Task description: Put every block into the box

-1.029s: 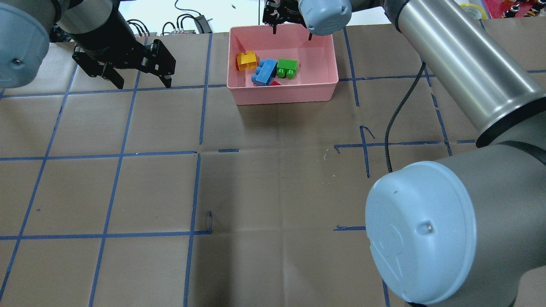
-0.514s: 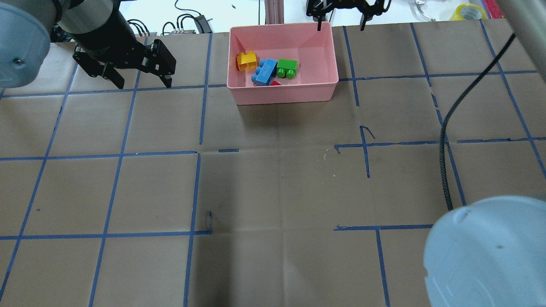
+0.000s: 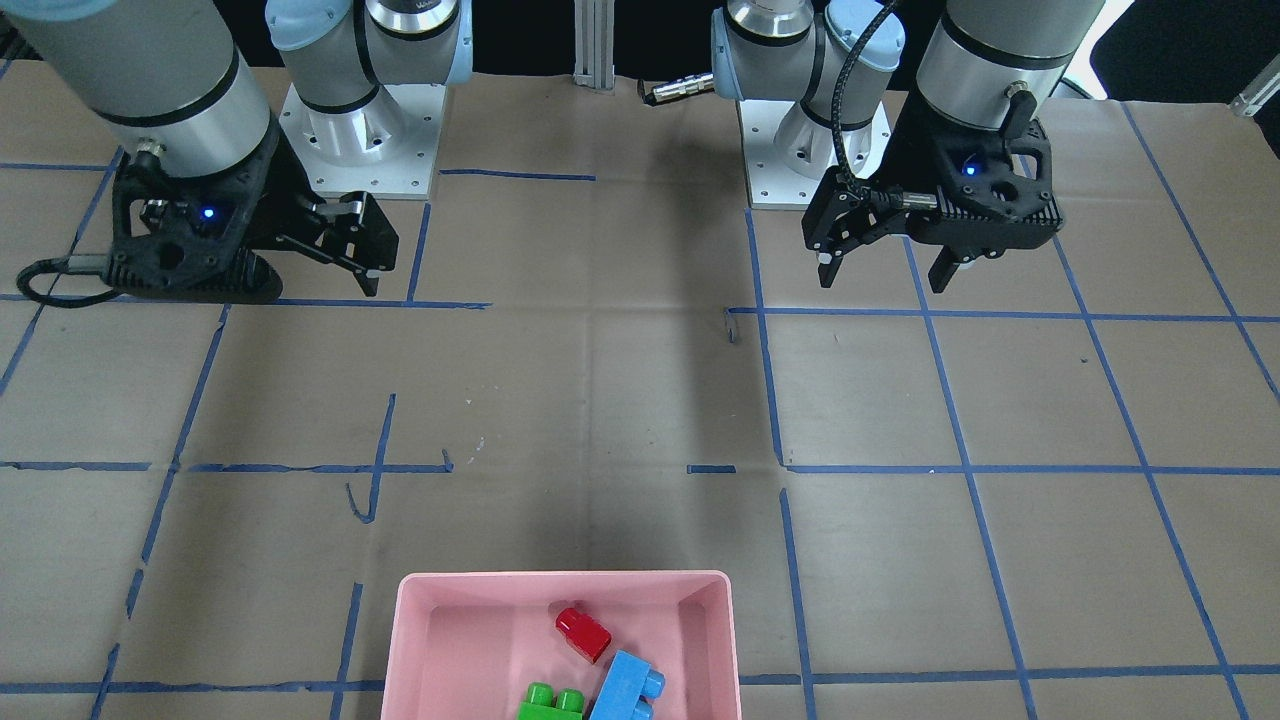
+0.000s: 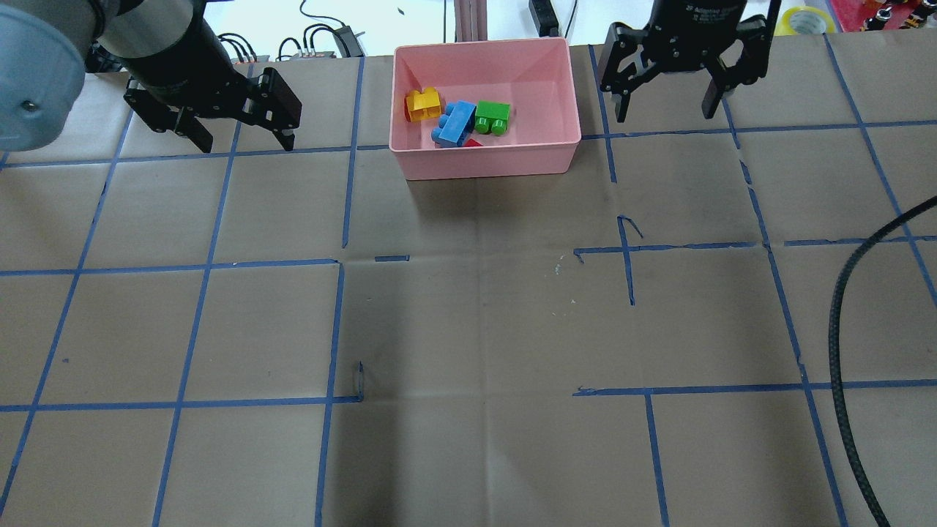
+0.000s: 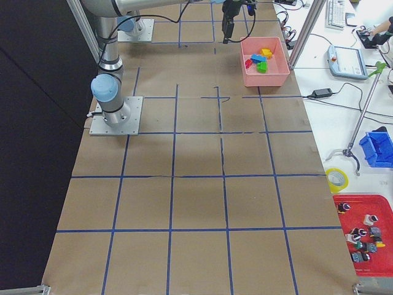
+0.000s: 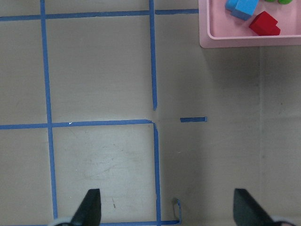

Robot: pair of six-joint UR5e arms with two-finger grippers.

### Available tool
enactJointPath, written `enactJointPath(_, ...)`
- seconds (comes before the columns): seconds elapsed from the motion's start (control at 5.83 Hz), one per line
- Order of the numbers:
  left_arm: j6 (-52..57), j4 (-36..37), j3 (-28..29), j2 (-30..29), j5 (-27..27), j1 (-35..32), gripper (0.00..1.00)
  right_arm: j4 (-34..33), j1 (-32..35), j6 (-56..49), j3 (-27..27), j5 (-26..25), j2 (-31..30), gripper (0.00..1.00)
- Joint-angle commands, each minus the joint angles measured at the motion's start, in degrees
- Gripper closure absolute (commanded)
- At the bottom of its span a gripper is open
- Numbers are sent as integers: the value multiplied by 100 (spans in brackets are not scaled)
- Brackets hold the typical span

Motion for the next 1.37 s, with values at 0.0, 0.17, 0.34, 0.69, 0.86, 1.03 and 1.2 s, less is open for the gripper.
enactJointPath(0.0, -2, 0, 1, -2, 3, 0, 1, -980, 6, -16, 1560, -47, -1016, 0)
enactJointPath(0.17, -2, 9, 1, -11, -6, 0, 1, -985, 6, -34, 1872, -56, -1134, 0)
enactJointPath(0.34, -20, 9, 1, -20, -6, 0, 1, -976, -20, -25, 1919, -73, -1153, 0)
enactJointPath(0.69, -29, 17, 1, -11, 3, 0, 1, -959, -47, 45, 1832, 5, -1170, 0)
enactJointPath(0.86, -29, 26, 10, -20, 3, 0, 1, -950, -38, 37, 1840, 6, -1153, 0)
enactJointPath(1.03, -29, 44, 19, -37, 3, 0, 1, -950, -30, 2, 1840, 14, -1179, 0)
enactJointPath(1.2, -20, 53, 19, -37, 3, 0, 1, -941, -38, -16, 1875, 6, -1179, 0)
